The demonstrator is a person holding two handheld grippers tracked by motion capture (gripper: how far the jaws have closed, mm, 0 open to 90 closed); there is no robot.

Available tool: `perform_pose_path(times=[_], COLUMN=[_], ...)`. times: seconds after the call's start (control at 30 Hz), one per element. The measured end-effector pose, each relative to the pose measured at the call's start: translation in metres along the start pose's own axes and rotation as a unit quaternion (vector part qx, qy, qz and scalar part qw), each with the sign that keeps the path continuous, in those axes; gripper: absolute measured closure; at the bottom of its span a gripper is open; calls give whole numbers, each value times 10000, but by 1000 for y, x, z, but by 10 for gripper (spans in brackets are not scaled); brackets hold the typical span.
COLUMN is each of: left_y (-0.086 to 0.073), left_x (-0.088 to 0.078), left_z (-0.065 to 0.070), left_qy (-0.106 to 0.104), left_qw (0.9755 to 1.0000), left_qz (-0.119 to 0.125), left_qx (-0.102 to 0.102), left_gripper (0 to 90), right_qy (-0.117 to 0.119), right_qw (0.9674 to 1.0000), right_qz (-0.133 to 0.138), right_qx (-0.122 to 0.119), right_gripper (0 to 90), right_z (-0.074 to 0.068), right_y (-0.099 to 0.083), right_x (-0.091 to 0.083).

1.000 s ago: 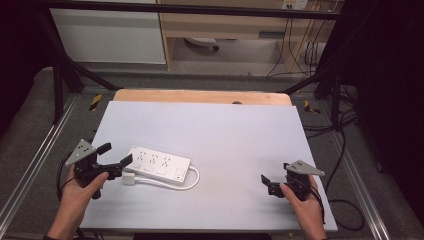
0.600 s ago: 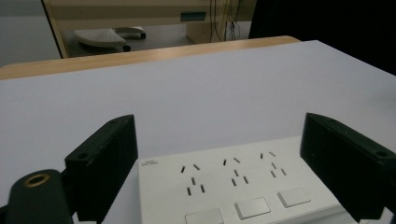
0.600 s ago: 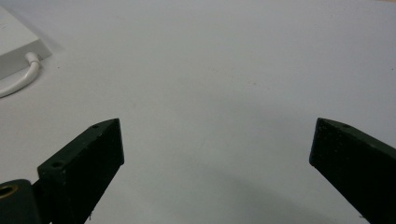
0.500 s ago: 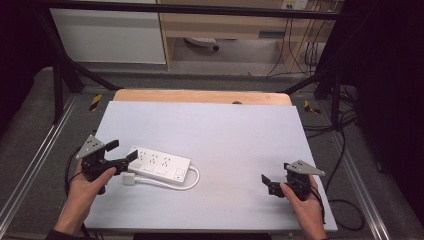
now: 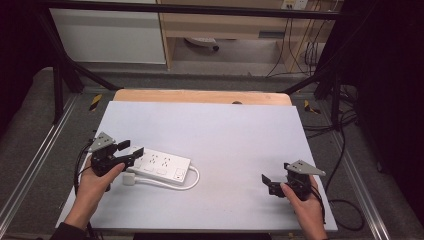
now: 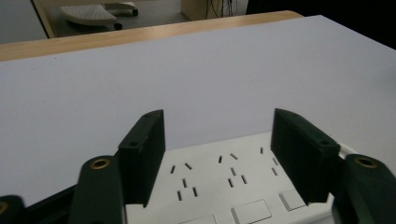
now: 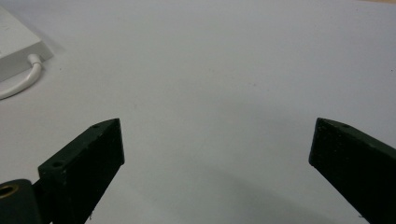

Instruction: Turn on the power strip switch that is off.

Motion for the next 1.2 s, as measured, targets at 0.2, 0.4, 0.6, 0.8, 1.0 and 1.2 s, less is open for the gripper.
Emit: perform_pose_path(times=[0.2,0.4,0.6,0.8,1.0,1.2], left_y=[-4,-10,-15,-20,-23,-27], left_x=[6,9,12,13,12,14], left_z=[-2,-4,-7,-12,-17,-19], left_qy=[-42,-83,-63,-67,-62,-69], left_qw=[9999,9997,9993,9991,9988,9980], left_qz=[-111,-230,-353,-427,-485,-626], left_qx=[-19,-1,58,13,-43,-7], left_gripper=[518,675,751,846,900,900], right_qy=[5,10,18,27,23,29], right_qw=[10000,10000,10000,10000,10000,10000], right_qz=[-10,-16,-22,-36,-35,-39], right_qx=[-16,-22,-13,-23,-9,-7], right_gripper=[37,37,37,37,37,37], right_z=[0,-1,0,-1,0,-1], right_y=[0,0,0,0,0,0], right_x=[0,1,1,1,2,2])
Point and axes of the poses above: each handheld gripper's, and its own axes: x roughly forward along the jaws, y roughly out of its top, z roughly to its right, the point moved 4 cm from there along x, roughly forward along the jaws, and after that the axes turned 8 degrees about -z, right-handed, at the moved point
